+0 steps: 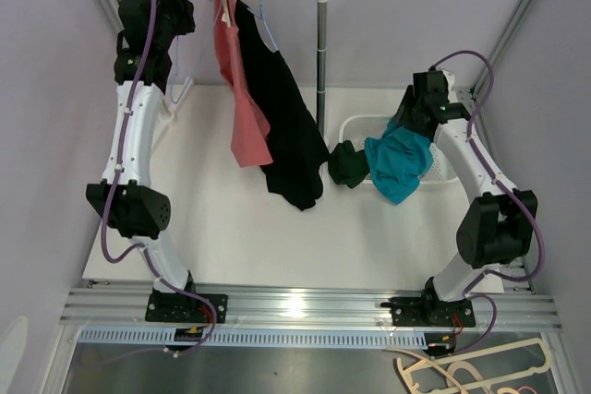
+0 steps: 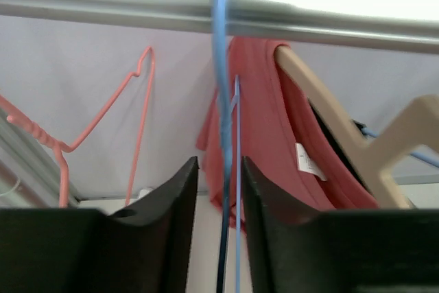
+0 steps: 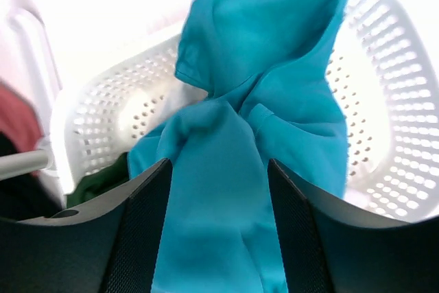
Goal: Remove the t-shirt from the hanger
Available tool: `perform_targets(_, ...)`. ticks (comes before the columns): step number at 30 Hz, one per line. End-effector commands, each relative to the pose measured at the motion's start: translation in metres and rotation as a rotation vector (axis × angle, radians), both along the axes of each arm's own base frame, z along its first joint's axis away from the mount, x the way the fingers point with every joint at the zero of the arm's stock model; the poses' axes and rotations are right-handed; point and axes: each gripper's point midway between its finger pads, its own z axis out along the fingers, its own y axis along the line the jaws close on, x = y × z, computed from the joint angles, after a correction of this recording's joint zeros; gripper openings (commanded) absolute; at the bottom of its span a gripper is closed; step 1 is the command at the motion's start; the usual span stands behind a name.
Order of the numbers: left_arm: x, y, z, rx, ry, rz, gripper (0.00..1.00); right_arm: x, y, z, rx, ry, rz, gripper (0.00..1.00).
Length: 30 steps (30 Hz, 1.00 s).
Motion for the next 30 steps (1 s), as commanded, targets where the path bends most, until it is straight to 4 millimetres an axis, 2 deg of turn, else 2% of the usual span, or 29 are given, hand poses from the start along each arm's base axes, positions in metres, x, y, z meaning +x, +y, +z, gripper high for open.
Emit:
perform_targets(1,0.005,0.014,0.012,-0.044,-0.047,0.063,0.41,-0.008,-0.009,0.049,-0.030,-0.101,-0.010,0.63)
perform_targets(2,0.006,0.014,0.009,-0.046,-0.041,0.065,0.41,-0.010,-0.012,0.055,-0.035,-0.114,-0.018,0.63)
perform_targets(6,-0.001,0.025,0.016,-0.054,-0.053,0.124,0.57,-0.011,-0.014,0.059,-0.043,-0.120,-0.023,0.64)
perform_targets(7,-0.011,0.030,0.028,-0.063,-0.073,0.155,0.59,-0.012,-0.013,0.058,-0.036,-0.120,-0.020,0.64)
perform_targets(9,-0.019,0.042,0.022,-0.065,-0.066,0.223,0.67,-0.011,-0.011,0.057,-0.028,-0.122,-0.013,0.64)
perform_targets(10,-0.036,0.045,0.043,-0.073,-0.113,0.235,0.69,-0.011,-0.010,0.055,-0.024,-0.119,-0.010,0.64)
perform_targets(11,-0.041,0.048,0.044,-0.085,-0.126,0.252,0.70,-0.012,-0.010,0.054,-0.024,-0.118,-0.010,0.64)
perform_targets(13,-0.052,0.045,0.047,-0.110,-0.135,0.242,0.81,-0.012,-0.010,0.052,-0.023,-0.115,-0.008,0.64)
perform_targets(14,-0.064,0.044,0.058,-0.126,-0.154,0.236,0.89,-0.011,-0.010,0.052,-0.023,-0.115,-0.010,0.64)
perform_targets(15,-0.067,0.039,0.060,-0.150,-0.154,0.216,0.99,-0.011,-0.010,0.051,-0.022,-0.114,-0.008,0.64)
perform_targets(20,-0.084,0.014,0.075,-0.162,-0.179,0.136,0.99,-0.012,-0.008,0.048,-0.011,-0.115,-0.005,0.64)
perform_targets(24,-0.095,-0.008,0.084,-0.253,-0.189,0.058,1.00,-0.014,-0.005,0.046,0.004,-0.121,0.002,0.64)
perform_targets(26,-0.098,-0.008,0.087,-0.305,-0.187,0.070,0.99,-0.014,-0.004,0.047,0.011,-0.124,0.002,0.64)
perform_targets(29,-0.097,-0.025,0.087,-0.303,-0.165,0.044,0.99,-0.014,-0.002,0.047,0.018,-0.127,0.006,0.64)
perform_targets(30,-0.099,-0.038,0.089,-0.274,-0.166,0.023,1.00,-0.014,-0.003,0.046,0.016,-0.126,0.008,0.64)
